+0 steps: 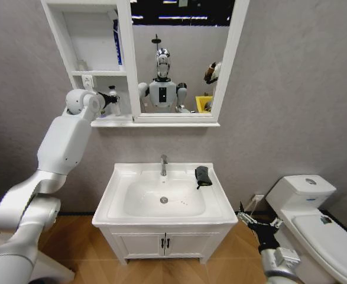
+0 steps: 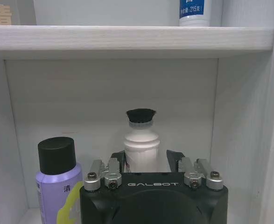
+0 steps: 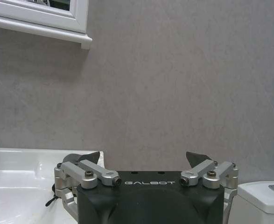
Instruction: Move facial cleanser and shampoo from washbasin to cabinet, then wipe washbasin with towel.
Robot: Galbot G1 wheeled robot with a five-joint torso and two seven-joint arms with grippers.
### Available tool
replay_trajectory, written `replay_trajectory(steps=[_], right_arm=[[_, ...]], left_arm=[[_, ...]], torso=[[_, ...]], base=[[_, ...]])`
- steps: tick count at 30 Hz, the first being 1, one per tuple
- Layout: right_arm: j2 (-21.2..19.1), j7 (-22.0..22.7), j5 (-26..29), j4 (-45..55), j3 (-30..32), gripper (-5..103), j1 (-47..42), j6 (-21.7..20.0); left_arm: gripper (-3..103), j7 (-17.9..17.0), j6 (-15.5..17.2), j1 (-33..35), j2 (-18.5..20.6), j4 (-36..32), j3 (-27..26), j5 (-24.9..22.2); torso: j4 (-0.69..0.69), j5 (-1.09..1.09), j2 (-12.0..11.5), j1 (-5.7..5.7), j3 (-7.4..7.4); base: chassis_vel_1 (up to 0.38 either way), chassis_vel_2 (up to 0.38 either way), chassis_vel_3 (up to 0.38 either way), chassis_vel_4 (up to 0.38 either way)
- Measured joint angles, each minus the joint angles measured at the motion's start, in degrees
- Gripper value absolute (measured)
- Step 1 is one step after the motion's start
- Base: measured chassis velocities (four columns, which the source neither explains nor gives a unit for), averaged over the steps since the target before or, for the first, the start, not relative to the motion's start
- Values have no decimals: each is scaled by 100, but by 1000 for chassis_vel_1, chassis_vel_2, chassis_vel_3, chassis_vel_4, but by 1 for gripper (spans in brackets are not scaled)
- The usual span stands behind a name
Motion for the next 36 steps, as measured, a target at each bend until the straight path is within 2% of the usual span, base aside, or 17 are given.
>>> replay_trajectory(steps=[3, 7, 8, 11, 18, 20, 21, 24, 25, 28, 29, 31, 32, 33, 34, 35, 36], right_arm=[[0, 0, -4, 5, 2, 100, -25, 1], [-1, 0, -12, 16, 4, 100, -27, 4], [-1, 1, -17, 23, 2, 100, -28, 4], [7, 3, -36, 36, -7, 100, -32, 8], [35, 9, -53, 41, -2, 100, -84, 64], [41, 12, -53, 43, 7, 100, -96, 82], [41, 12, -53, 43, 7, 100, -96, 82], [51, 13, 30, 103, 15, 100, -63, 67], [51, 13, 30, 103, 15, 100, -63, 67], [2, 42, 210, 216, 103, 100, 83, -79], [2, 42, 210, 216, 103, 100, 83, -79], [-64, 49, 263, 246, 170, 100, 207, -172], [-64, 49, 263, 246, 170, 100, 207, -172], [-86, 49, 261, 246, 180, 100, 241, -199], [-116, 49, 235, 246, 182, 100, 280, -227], [-135, 46, 224, 245, 183, 100, 278, -234], [-135, 46, 224, 245, 183, 100, 278, -234]], left_arm=[[66, -18, -31, 5, 6, 8, -23, 20], [72, -23, -78, -1, 21, 9, -31, 13], [83, -33, -104, -6, 26, 8, -34, -19], [93, -58, -126, -4, 46, -37, -47, -64], [100, -314, -118, 182, 235, -622, -117, -418], [100, -534, -98, 395, 441, -1279, -229, -656], [100, -534, -98, 395, 441, -1279, -229, -656], [100, -1021, -54, 893, 876, -2286, -539, -1254], [100, -1021, -54, 893, 876, -2286, -539, -1254], [100, -1401, -106, 1996, 1601, -3792, -1108, -1736], [100, -1401, -106, 1996, 1601, -3792, -1108, -1736], [100, -1484, -259, 3334, 1874, -4855, -1979, -1682], [100, -1484, -259, 3334, 1874, -4855, -1979, -1682], [100, -1462, -261, 3959, 1855, -5203, -2351, -1582], [100, -1276, -325, 5127, 1616, -5726, -3109, -1193], [100, -1074, -444, 5814, 1367, -5944, -3534, -841], [100, -1074, -444, 5814, 1367, -5944, -3534, -841]], torso=[[-1, 0, 0, 0, 0], [0, 0, 0, 0, 0], [0, 0, 0, -1, 0], [-1, 0, 0, 0, 0], [-1, -1, 0, 0, 0], [-2, 0, 0, 0, 0], [-2, 0, 0, 0, 0], [-4, 2, 0, 0, -1], [-4, 2, 0, 0, -1], [1, -1, 0, 0, 0], [1, -1, 0, 0, 0], [3, 3, 1, -3, -2], [3, 3, 1, -3, -2], [3, -1, 1, -3, -2], [0, -3, 1, -2, -1], [-1, 2, 1, -2, -2], [-1, 2, 1, -2, -2]], base=[[0, 0, 0, 0], [0, 0, 0, 0], [0, 0, 0, 0], [0, 0, 0, 0], [0, 0, 0, 0], [0, 0, 0, 0], [0, 0, 0, 0], [0, 0, 0, 0], [0, 0, 0, 0], [0, 0, 0, 0], [0, 0, 0, 0], [0, 0, 0, 0], [0, 0, 0, 0], [0, 0, 0, 0], [0, 0, 0, 0], [0, 0, 0, 0], [0, 0, 0, 0]])
